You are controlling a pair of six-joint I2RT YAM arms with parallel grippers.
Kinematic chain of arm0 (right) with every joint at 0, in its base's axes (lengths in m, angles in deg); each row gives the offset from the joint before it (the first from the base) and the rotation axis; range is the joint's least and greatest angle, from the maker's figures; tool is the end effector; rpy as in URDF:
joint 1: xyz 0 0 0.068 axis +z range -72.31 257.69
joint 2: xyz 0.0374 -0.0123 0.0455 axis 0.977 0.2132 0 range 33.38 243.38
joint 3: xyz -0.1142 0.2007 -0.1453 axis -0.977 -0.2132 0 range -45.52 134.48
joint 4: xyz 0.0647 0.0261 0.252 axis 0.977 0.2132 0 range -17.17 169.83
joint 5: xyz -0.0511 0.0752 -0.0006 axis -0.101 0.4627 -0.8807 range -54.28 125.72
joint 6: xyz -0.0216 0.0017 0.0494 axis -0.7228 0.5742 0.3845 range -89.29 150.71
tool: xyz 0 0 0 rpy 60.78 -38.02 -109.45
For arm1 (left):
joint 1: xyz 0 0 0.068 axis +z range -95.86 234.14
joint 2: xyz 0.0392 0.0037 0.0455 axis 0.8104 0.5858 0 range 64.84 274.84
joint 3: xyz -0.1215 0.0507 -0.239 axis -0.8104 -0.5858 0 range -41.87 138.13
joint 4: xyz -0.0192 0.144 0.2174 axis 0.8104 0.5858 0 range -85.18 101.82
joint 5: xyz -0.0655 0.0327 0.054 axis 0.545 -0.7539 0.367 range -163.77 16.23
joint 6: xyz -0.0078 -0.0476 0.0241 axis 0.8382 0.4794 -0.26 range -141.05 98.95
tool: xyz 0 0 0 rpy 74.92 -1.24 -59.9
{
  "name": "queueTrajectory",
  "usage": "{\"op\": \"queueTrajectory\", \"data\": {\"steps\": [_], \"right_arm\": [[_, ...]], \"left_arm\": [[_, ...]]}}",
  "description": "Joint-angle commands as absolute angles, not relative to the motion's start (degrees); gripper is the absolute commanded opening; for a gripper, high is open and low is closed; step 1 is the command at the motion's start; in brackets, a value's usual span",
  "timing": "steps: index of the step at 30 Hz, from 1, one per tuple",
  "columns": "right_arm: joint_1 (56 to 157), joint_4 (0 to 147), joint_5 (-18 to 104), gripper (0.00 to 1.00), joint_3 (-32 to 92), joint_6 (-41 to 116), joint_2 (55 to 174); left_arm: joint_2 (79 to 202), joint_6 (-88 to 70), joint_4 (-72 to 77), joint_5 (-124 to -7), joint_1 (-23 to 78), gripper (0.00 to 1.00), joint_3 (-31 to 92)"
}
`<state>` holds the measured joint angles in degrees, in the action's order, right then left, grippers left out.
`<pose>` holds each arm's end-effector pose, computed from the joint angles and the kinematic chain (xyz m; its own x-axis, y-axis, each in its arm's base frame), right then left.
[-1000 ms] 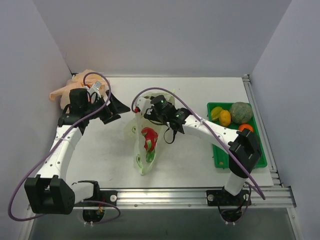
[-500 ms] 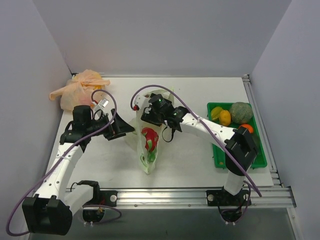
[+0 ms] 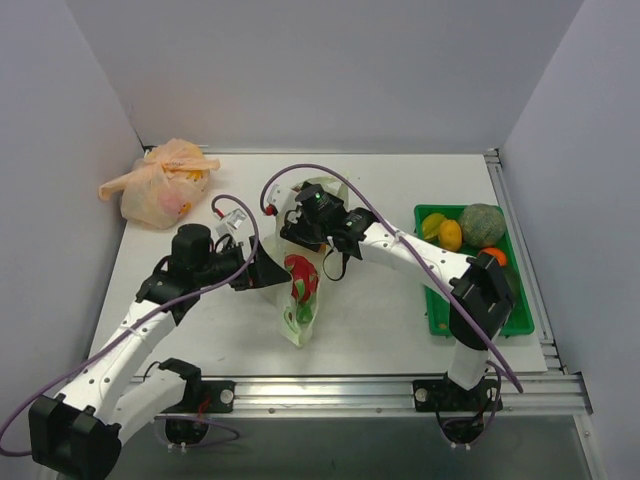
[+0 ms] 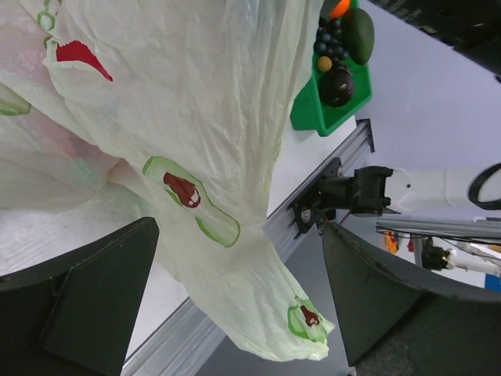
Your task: Place the fake fruits into the plastic bag and tie a complex knot
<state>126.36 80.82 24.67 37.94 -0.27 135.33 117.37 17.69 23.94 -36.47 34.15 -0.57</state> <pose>0.2848 0.3136 0.3024 0.0686 -0.6870 -0.7234 -0.6863 0.4937 -0.5341 0.1803 -0.0885 0.2826 -0.8481 -0.2212 -0.4815 0.2982 0.5518 -0.7788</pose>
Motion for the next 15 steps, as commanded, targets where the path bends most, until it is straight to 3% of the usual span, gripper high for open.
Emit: {"op": "queueTrajectory", "data": {"steps": [1, 2, 5, 6, 9, 15], "right_arm": [[125.9, 82.3, 25.0, 0.76, 40.4, 1.4, 135.0], [125.9, 82.5, 25.2, 0.76, 40.5, 1.4, 134.7], [125.9, 83.4, 26.0, 0.78, 39.7, 1.4, 133.6], [125.9, 83.9, 26.2, 0.79, 39.4, 1.1, 133.2], [125.8, 83.8, 26.6, 0.79, 37.4, -0.8, 131.9], [122.8, 83.5, 27.0, 0.85, 38.1, -3.1, 131.8]], "left_arm": [[118.4, 17.4, 21.3, -45.5, 30.8, 0.97, -0.6], [119.3, 17.4, 21.2, -47.4, 30.1, 0.97, -0.9], [120.9, 16.7, 21.8, -48.9, 29.2, 0.78, -0.9], [121.2, 16.7, 21.9, -48.3, 29.3, 0.47, -0.7], [120.6, 19.1, 19.3, -41.9, 29.8, 0.0, 0.9], [117.6, 21.1, 17.1, -33.4, 29.7, 0.0, 8.7]]}}
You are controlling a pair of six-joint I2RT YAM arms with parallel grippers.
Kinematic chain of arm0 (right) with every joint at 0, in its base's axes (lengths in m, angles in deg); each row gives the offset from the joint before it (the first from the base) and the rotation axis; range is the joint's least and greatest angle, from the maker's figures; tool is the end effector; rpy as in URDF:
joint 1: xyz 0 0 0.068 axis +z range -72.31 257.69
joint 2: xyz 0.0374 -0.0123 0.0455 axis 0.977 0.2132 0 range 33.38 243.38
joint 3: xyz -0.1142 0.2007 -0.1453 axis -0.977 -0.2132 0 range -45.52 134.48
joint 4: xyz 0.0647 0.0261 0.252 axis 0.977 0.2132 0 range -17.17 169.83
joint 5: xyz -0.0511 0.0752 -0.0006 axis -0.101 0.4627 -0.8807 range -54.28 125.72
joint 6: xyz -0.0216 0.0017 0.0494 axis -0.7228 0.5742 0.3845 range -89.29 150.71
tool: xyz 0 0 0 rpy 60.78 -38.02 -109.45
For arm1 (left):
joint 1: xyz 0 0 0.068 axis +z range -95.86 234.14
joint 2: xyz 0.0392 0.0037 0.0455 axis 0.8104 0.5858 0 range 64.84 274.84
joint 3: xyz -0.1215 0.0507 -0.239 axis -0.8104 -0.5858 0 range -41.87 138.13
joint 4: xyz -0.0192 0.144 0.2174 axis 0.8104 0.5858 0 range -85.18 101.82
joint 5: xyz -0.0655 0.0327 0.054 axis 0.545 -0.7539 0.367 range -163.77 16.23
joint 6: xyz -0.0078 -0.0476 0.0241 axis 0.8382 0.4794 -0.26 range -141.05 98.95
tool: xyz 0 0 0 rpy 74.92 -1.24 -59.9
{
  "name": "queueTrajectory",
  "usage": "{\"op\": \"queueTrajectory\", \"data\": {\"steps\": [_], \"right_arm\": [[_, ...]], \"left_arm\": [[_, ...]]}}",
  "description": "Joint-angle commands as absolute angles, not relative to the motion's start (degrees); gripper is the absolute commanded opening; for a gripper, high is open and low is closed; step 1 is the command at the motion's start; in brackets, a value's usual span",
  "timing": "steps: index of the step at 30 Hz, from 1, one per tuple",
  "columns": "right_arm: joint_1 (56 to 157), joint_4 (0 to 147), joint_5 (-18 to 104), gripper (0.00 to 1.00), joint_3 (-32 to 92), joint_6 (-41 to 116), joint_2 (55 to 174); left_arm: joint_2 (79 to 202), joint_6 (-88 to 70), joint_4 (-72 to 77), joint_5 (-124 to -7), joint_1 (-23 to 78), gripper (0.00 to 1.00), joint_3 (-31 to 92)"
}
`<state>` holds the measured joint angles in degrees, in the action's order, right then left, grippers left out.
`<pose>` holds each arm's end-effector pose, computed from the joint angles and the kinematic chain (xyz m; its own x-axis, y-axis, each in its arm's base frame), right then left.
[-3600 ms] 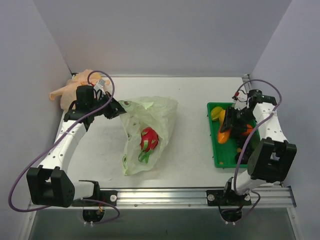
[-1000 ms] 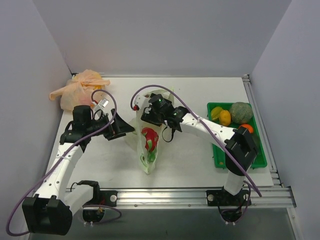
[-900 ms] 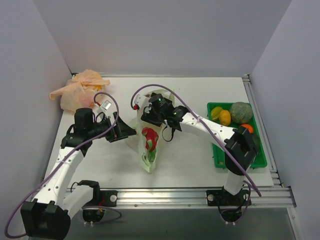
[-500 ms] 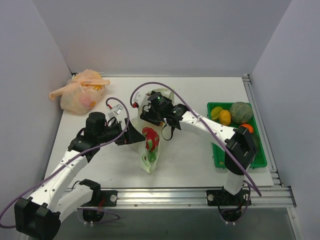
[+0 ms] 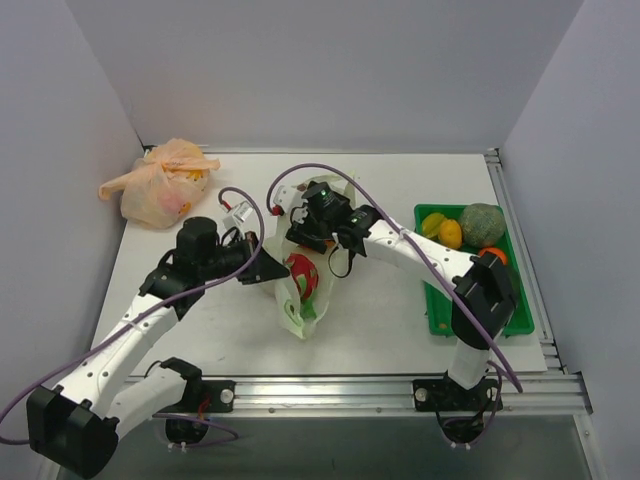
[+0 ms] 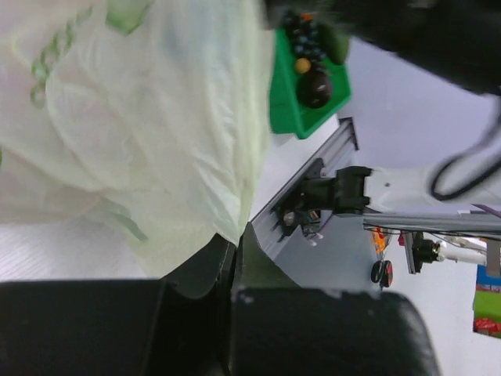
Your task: Place the fake fruits into the plastic bag and tie a complex knot
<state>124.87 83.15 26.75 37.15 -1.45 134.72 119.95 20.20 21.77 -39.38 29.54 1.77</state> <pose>0.2886 0.3034 0.2978 0.0575 -0.7116 -0.7002 -0.7102 0.4638 -0.5296 0.1844 -0.1065 0.2910 -0.8497 -0.2094 -0.4840 0.3124 0.5394 -0.7820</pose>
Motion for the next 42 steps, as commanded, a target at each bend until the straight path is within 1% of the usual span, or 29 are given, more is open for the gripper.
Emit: {"op": "queueTrajectory", "data": {"steps": [1, 4, 8, 12, 13, 16, 19, 21, 22, 26, 27, 29, 30, 32, 33, 34, 36, 37, 39, 41, 42], "right_arm": [[122.3, 83.5, 27.2, 0.89, 38.7, -3.2, 131.8], [121.0, 84.0, 29.8, 0.94, 41.0, -4.4, 131.2], [120.8, 86.6, 35.2, 0.98, 42.3, -5.6, 129.8], [120.9, 91.6, 44.0, 0.99, 40.8, -3.2, 125.0], [121.5, 92.4, 47.0, 0.99, 40.4, -2.3, 122.2], [121.9, 96.4, 50.2, 0.99, 39.6, -0.3, 117.4], [121.2, 99.8, 51.9, 0.99, 39.4, 2.8, 113.2], [119.0, 101.5, 53.2, 1.0, 38.3, 5.0, 110.7], [117.5, 101.8, 53.6, 1.0, 37.9, 5.8, 108.3], [105.5, 105.5, 55.8, 1.0, 38.1, 10.3, 105.4], [98.2, 107.4, 58.3, 1.0, 38.4, 11.8, 105.2], [90.9, 110.2, 60.0, 1.0, 40.1, 12.4, 105.8], [84.2, 113.6, 61.2, 1.0, 41.0, 12.4, 106.3], [78.0, 116.8, 63.1, 0.96, 42.1, 11.2, 108.0], [73.4, 119.1, 63.1, 0.92, 41.6, 10.0, 108.3], [71.8, 119.7, 62.1, 0.9, 40.7, 6.8, 108.3], [69.2, 120.0, 60.9, 0.81, 35.9, 3.1, 107.6], [68.2, 119.9, 58.5, 0.74, 33.9, 1.0, 107.3], [68.2, 120.3, 55.2, 0.65, 31.5, 0.6, 108.7], [68.2, 118.9, 52.0, 0.65, 30.8, 3.7, 110.8], [68.2, 117.6, 51.1, 0.69, 30.2, 5.6, 111.5]], "left_arm": [[117.2, 21.1, 17.9, -32.6, 30.1, 0.0, 9.4], [117.0, 23.6, 16.7, -30.3, 31.9, 0.0, 10.9], [118.2, 25.3, 15.4, -30.3, 32.8, 0.0, 11.1], [119.5, 26.9, 12.2, -28.7, 34.8, 0.0, 8.0], [120.1, 26.8, 12.3, -28.2, 35.1, 0.0, 7.4], [120.0, 26.5, 12.2, -27.4, 36.7, 0.0, 5.2], [119.7, 26.2, 11.5, -27.6, 37.7, 0.04, 3.8], [120.0, 25.9, 11.4, -27.7, 37.9, 0.05, 3.7], [120.2, 25.7, 11.3, -27.8, 37.9, 0.06, 3.8], [120.6, 25.0, 11.2, -28.1, 38.0, 0.06, 3.9], [120.7, 24.7, 11.3, -28.2, 38.1, 0.07, 4.0], [121.0, 24.3, 11.7, -28.1, 38.1, 0.07, 4.2], [120.9, 23.9, 12.0, -28.2, 38.2, 0.06, 4.3], [121.0, 23.4, 12.3, -28.0, 38.3, 0.07, 4.4], [121.1, 23.3, 12.6, -28.1, 38.5, 0.06, 4.4], [121.0, 23.3, 12.5, -28.0, 38.5, 0.06, 4.4], [121.0, 23.1, 12.5, -27.9, 38.5, 0.07, 4.2], [121.0, 23.1, 12.5, -28.0, 38.6, 0.06, 4.2], [121.1, 23.0, 12.5, -28.0, 38.6, 0.06, 4.0], [121.1, 23.0, 12.1, -28.0, 38.6, 0.06, 3.8], [121.0, 22.9, 11.9, -28.2, 38.6, 0.06, 3.5]]}}
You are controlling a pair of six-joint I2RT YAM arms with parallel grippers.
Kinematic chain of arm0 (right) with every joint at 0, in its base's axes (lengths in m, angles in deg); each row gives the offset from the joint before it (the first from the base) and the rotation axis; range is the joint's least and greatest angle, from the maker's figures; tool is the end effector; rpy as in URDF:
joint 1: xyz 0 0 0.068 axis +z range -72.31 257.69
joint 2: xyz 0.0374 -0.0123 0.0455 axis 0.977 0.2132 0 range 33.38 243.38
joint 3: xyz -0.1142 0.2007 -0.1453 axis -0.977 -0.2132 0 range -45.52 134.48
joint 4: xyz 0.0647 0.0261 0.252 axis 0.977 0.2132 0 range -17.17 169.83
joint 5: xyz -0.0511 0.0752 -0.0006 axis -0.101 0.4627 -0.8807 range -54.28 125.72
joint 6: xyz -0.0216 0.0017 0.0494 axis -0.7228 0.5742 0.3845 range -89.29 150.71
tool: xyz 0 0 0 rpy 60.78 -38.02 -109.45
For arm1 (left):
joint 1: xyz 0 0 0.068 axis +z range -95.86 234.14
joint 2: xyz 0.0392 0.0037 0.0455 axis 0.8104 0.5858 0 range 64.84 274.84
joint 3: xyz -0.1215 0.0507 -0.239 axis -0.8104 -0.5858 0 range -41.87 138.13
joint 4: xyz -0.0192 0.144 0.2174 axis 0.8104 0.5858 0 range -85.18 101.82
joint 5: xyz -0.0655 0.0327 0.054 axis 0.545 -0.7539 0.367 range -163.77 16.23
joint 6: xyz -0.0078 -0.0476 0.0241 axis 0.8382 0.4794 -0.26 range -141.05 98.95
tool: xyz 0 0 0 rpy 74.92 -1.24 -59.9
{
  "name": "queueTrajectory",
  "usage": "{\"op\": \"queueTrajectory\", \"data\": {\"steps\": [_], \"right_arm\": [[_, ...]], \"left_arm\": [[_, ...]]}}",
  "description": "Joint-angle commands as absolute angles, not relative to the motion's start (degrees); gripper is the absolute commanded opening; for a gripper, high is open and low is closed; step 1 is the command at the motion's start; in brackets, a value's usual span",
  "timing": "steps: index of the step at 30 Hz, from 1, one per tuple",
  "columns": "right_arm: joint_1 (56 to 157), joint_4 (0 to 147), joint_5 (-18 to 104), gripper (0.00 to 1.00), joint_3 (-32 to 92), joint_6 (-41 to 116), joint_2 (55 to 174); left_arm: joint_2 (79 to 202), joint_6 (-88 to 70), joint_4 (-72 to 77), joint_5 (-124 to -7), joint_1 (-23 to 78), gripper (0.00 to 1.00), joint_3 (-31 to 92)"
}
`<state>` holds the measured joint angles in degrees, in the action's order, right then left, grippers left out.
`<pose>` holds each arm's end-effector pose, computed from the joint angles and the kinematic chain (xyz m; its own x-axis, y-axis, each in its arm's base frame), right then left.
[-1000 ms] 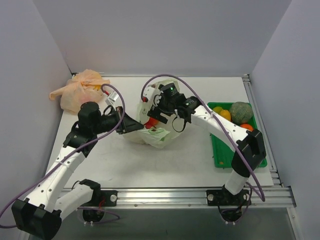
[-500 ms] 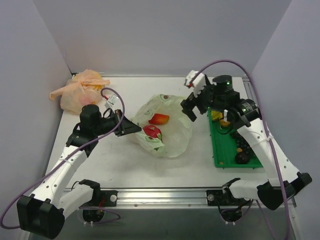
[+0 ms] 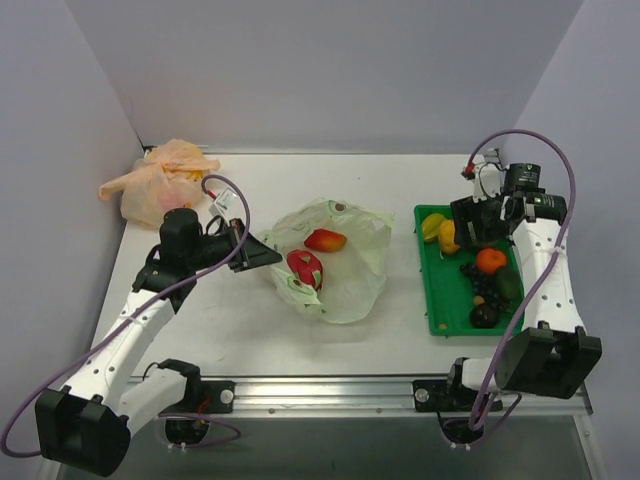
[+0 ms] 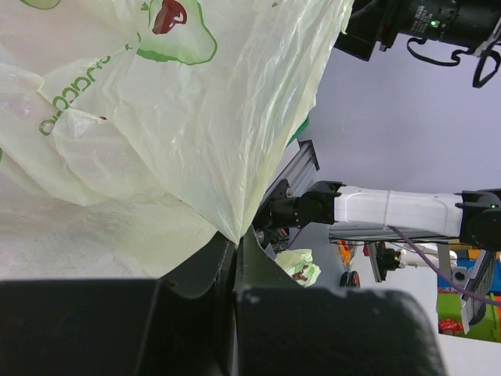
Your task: Place the fake fruits into the plastic bag and tie a complex knot
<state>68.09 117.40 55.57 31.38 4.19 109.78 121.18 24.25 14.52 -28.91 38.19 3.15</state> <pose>0.2777 -0.0346 0.3574 -0.5762 -0.3286 -0.7483 -0.3812 0.9180 -0.1095 0.2030 -0.0841 0.3085 -0.8311 -0.2865 -0.4767 0.3371 0.4223 -0.8414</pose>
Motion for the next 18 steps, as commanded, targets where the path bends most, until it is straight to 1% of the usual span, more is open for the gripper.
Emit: {"op": "queueTrajectory", "data": {"steps": [1, 2, 6, 11, 13, 18], "right_arm": [[68.2, 116.3, 50.1, 0.69, 30.0, 7.3, 113.0], [68.3, 114.0, 48.0, 0.69, 30.0, 9.7, 113.9], [68.6, 110.6, 46.1, 0.7, 29.6, 18.6, 118.9], [70.0, 104.7, 47.1, 0.69, 27.3, 19.7, 120.2], [71.0, 103.8, 47.1, 0.67, 28.2, 19.4, 122.3], [71.5, 101.2, 47.5, 0.62, 35.5, 20.2, 127.9]], "left_arm": [[121.1, 23.1, 11.8, -28.2, 38.7, 0.07, 3.4], [121.2, 23.2, 11.5, -28.2, 38.7, 0.06, 3.3], [120.8, 23.2, 11.5, -27.8, 39.2, 0.07, 3.3], [120.7, 22.7, 12.1, -27.0, 40.3, 0.06, 2.9], [120.7, 22.7, 12.1, -26.9, 40.4, 0.06, 2.7], [120.6, 22.8, 11.9, -27.3, 40.5, 0.06, 2.1]]}}
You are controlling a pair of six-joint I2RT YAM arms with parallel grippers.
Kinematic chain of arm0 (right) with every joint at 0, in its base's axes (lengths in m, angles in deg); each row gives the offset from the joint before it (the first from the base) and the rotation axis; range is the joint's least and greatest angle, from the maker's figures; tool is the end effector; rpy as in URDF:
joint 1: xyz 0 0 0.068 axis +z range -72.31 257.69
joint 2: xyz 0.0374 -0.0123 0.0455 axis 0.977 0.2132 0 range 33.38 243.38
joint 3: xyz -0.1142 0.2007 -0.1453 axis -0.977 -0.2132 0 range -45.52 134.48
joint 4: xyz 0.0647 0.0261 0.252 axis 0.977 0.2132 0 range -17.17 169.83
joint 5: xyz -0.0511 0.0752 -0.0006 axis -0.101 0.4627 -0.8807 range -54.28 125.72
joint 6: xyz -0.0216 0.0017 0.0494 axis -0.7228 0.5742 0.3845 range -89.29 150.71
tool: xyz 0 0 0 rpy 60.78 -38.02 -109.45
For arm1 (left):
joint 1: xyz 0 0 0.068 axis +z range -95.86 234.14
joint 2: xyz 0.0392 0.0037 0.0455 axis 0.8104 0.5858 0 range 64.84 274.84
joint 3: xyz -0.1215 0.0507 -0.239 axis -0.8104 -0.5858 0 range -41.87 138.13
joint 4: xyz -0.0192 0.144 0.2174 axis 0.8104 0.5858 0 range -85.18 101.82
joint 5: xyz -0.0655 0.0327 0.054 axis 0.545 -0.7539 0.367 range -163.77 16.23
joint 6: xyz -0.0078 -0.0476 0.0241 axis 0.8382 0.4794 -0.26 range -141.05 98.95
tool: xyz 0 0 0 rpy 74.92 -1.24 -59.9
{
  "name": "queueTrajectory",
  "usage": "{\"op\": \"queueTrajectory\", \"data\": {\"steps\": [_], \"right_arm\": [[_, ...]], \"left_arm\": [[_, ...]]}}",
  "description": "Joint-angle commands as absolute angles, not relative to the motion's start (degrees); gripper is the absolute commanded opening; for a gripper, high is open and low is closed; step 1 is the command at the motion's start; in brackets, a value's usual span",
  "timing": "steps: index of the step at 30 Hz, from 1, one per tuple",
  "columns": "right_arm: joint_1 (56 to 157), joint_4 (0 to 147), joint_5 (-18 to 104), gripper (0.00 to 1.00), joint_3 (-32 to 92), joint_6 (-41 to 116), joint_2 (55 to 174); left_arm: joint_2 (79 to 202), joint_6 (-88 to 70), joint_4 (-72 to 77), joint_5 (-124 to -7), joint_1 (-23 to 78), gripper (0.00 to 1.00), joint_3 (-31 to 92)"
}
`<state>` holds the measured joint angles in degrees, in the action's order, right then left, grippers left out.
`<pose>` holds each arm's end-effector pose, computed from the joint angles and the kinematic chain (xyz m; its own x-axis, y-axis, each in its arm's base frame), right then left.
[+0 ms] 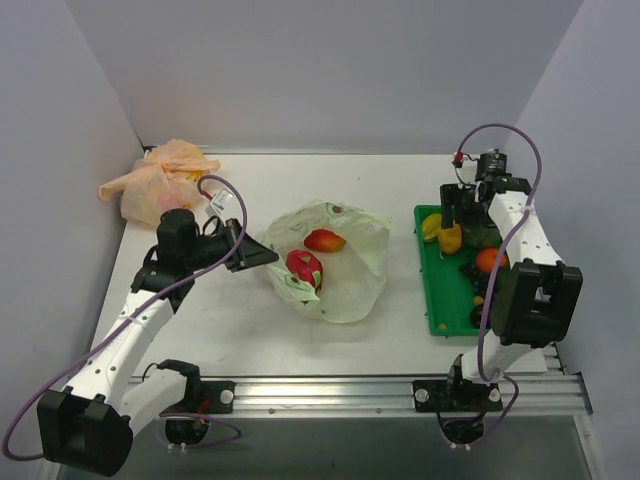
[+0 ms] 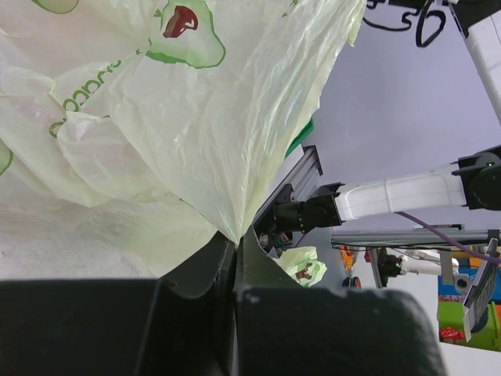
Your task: Place the fake fruits into the plastic bag and tie a complex knot
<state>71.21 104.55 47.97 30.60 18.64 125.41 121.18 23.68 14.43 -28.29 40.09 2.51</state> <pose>0.3533 -0.0325 0.2875 -0.7112 -0.1250 -0.6918 -0.1847 0.9827 0.0124 0.2052 -0.0775 0.3049 -0.8259 -0.3020 -0.4762 0.3268 0.4318 -0.8407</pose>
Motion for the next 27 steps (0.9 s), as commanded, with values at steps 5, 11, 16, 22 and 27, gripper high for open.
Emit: {"op": "queueTrajectory", "data": {"steps": [5, 11, 16, 22, 27], "right_arm": [[72.3, 99.8, 46.7, 0.52, 40.8, 20.3, 135.0], [72.7, 99.3, 46.9, 0.47, 43.8, 22.1, 140.8], [73.0, 104.1, 47.1, 0.35, 41.2, 19.9, 139.9], [72.7, 114.9, 51.3, 0.18, 33.3, 17.6, 132.1], [72.7, 119.6, 53.2, 0.15, 27.7, 13.3, 125.9]], "left_arm": [[120.7, 22.8, 11.6, -27.4, 40.8, 0.06, 1.5], [121.2, 22.5, 11.2, -27.1, 41.1, 0.07, 1.5], [121.0, 22.1, 12.0, -26.9, 42.0, 0.07, 1.7], [120.6, 22.8, 11.5, -27.0, 42.3, 0.07, 0.5], [120.9, 23.2, 11.1, -26.8, 42.4, 0.07, 0.4]]}}
